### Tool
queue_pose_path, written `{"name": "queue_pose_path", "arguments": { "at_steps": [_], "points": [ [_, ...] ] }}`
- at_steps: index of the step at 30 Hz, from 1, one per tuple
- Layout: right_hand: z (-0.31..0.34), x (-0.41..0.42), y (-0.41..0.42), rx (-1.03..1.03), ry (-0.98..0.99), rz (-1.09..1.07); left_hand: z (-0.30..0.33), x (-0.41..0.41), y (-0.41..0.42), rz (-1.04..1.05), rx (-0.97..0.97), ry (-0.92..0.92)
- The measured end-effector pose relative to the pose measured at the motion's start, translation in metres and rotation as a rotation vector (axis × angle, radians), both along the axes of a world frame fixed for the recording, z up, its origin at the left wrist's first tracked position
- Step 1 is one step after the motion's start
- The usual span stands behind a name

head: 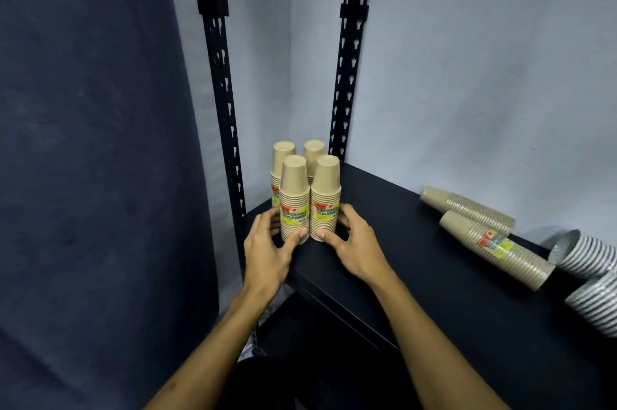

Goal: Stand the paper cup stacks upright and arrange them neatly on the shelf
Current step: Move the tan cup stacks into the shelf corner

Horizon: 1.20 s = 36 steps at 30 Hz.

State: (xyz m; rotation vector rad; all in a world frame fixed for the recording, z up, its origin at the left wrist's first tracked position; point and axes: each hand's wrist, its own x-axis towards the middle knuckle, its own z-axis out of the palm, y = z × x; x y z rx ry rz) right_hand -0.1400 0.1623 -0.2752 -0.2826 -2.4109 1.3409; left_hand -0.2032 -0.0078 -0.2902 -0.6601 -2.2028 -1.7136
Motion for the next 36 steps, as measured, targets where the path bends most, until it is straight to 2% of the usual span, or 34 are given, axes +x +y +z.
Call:
{"name": "queue_pose_path", "arguments": {
  "at_steps": [11, 17, 23, 26, 31, 36],
  "points": [
    [0.004, 0.006, -0.008, 0.103, -0.117, -0.071, 0.010, 0.000, -0.001, -0.005, -0.086, -0.081],
    [0.010, 0.021, -0.017, 0.429, -0.172, -0.180, 0.005, 0.020, -0.001, 0.072, -0.154, -0.069],
    [0.008, 0.072, -0.015, 0.609, -0.275, -0.286, 0.001, 0.049, 0.006, 0.215, -0.226, -0.065],
    [0.008, 0.100, -0.014, 0.679, -0.318, -0.322, 0.002, 0.071, 0.008, 0.224, -0.348, -0.024],
    [0.012, 0.150, 0.005, 0.714, -0.387, -0.359, 0.003, 0.091, 0.023, -0.010, -0.556, 0.138],
    [0.015, 0.209, 0.047, 0.721, -0.500, -0.466, 0.021, 0.102, 0.060, -0.312, -0.762, 0.116]
  ]
}}
